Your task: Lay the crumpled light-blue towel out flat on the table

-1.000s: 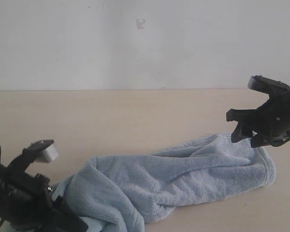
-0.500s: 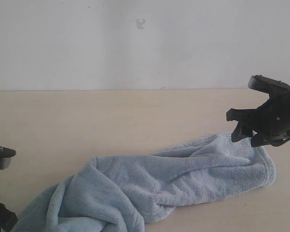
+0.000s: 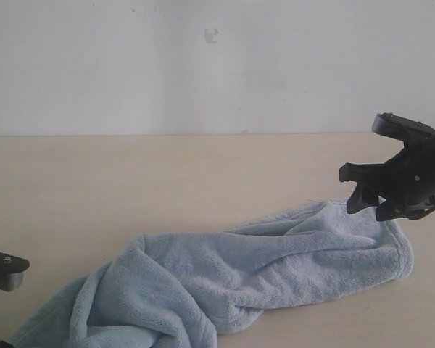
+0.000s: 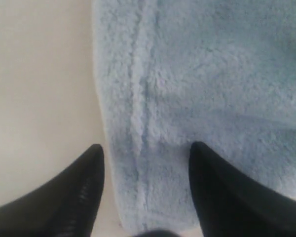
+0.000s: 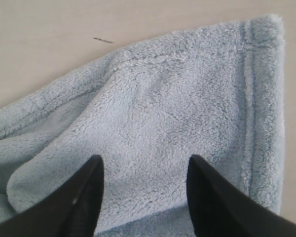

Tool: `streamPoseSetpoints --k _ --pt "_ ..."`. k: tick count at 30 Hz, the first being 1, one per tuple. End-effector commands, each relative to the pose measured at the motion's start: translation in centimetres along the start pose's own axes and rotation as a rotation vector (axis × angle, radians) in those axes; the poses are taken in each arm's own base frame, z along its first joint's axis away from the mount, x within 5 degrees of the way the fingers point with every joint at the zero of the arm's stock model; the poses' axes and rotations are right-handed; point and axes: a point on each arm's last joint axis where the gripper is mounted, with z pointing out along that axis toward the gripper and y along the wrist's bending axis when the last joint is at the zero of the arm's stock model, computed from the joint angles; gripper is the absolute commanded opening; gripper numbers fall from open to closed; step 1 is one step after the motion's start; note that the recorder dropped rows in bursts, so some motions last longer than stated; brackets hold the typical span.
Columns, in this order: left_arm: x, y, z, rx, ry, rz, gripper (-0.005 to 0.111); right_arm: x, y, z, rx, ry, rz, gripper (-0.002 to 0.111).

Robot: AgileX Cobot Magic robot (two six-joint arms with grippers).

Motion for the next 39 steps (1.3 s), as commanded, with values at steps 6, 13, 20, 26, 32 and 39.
streamPoseSetpoints --k 6,13,20,26,32,39 --pt "0.4 0.1 1.1 -0.017 -0.095 0.029 0.050 -0.1 0.1 -0.1 -0.004 -0.002 -0.003 0.050" --pt "0.3 0.1 1.4 -0.019 -0.098 0.038 0.048 -0.1 0.1 -0.1 -0.006 -0.003 0.001 0.050" --pt "0.8 0.1 3.1 -0.005 0.013 0.061 0.006 -0.1 0.1 -0.1 -0.008 0.002 0.001 0.050" --pt "-1.2 0.3 1.6 -0.008 0.036 0.084 0.004 -0.1 0.1 -0.1 -0.006 -0.003 0.001 0.050" --pt "-3.9 0.4 -3.0 -0.047 -0.088 0.120 0.004 -0.2 0.0 -0.1 0.004 -0.017 -0.023 0.050" --pt "-4.1 0.2 -6.1 -0.054 -0.302 0.055 0.004 -1.0 -1.7 1.1 0.090 -0.083 -0.062 0.050"
